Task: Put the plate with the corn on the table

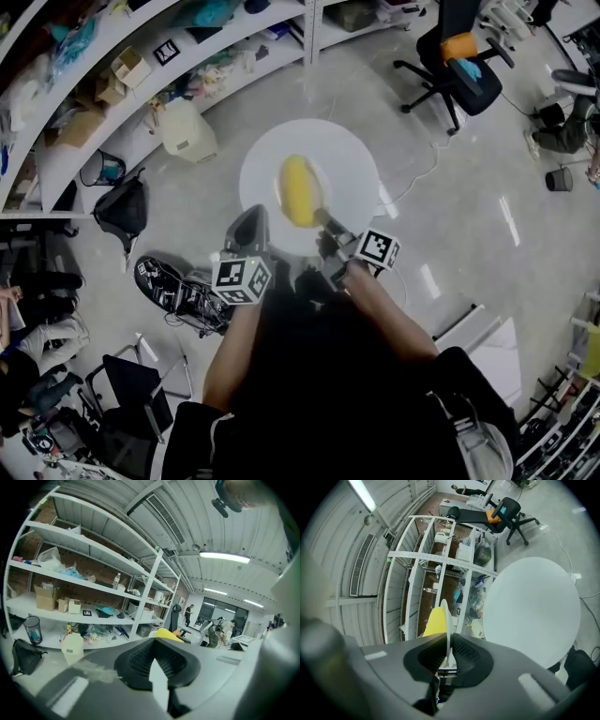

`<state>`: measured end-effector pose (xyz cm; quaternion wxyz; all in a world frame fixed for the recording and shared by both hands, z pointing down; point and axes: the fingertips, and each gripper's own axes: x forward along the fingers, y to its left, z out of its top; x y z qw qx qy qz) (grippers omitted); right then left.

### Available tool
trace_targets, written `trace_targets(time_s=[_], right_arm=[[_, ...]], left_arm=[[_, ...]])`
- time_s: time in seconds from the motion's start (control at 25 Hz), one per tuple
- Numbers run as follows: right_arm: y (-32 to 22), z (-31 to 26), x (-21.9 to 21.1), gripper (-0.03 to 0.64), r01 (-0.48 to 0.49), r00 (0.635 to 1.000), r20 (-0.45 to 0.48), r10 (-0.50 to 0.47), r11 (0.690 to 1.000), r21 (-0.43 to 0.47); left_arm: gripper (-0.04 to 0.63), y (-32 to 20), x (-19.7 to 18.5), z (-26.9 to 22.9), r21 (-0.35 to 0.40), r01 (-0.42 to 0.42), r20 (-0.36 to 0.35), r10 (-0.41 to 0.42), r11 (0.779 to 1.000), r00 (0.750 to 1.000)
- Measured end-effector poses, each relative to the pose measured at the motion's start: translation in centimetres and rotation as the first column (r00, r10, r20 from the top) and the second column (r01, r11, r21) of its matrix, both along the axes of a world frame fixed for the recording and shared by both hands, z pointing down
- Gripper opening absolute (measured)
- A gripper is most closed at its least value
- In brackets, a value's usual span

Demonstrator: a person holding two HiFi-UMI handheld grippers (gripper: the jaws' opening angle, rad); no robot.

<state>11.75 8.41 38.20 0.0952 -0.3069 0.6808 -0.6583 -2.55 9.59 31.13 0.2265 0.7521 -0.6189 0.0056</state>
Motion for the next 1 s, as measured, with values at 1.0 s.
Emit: trace_targets(time_s=[1.0], right_arm=[[-5.6, 3.9, -1.8, 0.038, -0.116, 0.993, -0.021, 0.116, 0.993, 0.002]], left_arm=[[0.005, -8.2, -3.5, 4.4, -0.004, -0.089, -0.012, 0.089, 0.996, 0.996]])
